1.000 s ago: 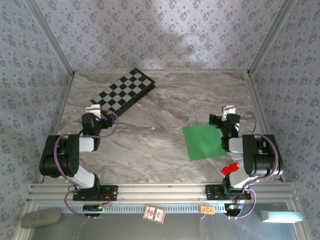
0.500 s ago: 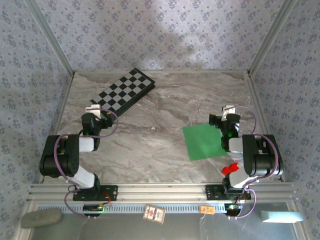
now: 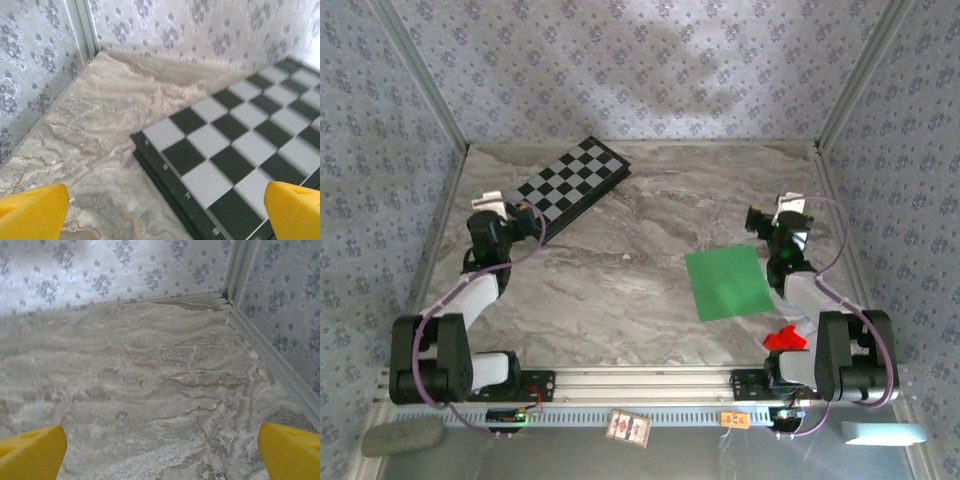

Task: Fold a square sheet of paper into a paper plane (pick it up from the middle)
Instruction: Move the square sheet of paper to the center of the table.

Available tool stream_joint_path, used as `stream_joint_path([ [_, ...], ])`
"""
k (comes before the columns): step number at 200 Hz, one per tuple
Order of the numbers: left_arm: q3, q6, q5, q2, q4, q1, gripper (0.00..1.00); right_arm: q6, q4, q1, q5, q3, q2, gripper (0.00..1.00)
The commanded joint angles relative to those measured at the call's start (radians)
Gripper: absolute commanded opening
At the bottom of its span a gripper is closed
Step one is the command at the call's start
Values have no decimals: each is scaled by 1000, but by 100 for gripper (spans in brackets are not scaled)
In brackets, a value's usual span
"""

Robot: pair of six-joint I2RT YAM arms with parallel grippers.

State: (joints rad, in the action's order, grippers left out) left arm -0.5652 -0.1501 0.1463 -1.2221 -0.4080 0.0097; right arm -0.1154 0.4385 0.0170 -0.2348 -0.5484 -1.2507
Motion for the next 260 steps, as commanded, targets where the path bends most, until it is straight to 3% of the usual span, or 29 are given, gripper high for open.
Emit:
stream_joint_path([
  [1, -120, -167, -14, 58, 268, -8, 100, -225, -332, 3, -22, -152, 14, 100],
  [38, -242, -318, -170, 53, 456, -11, 100, -387, -724, 9, 153, -364, -59, 100],
  [75, -263, -354, -329, 21, 474, -27, 100, -442, -936, 48, 307, -362, -53, 100],
  [102, -257, -357, -356, 3, 455, -73, 100, -495, -908, 121, 391, -278, -42, 98],
  [136, -217, -393, -350, -6, 380, -111, 100, -505, -900, 225, 341, -255, -110, 94],
  [215, -205, -448, -343, -42, 344, -141, 100, -459, -770, 323, 317, -246, -261, 93],
  [260, -206, -462, -309, -52, 358, -141, 100, -609, -603, 384, 392, -224, -351, 92],
])
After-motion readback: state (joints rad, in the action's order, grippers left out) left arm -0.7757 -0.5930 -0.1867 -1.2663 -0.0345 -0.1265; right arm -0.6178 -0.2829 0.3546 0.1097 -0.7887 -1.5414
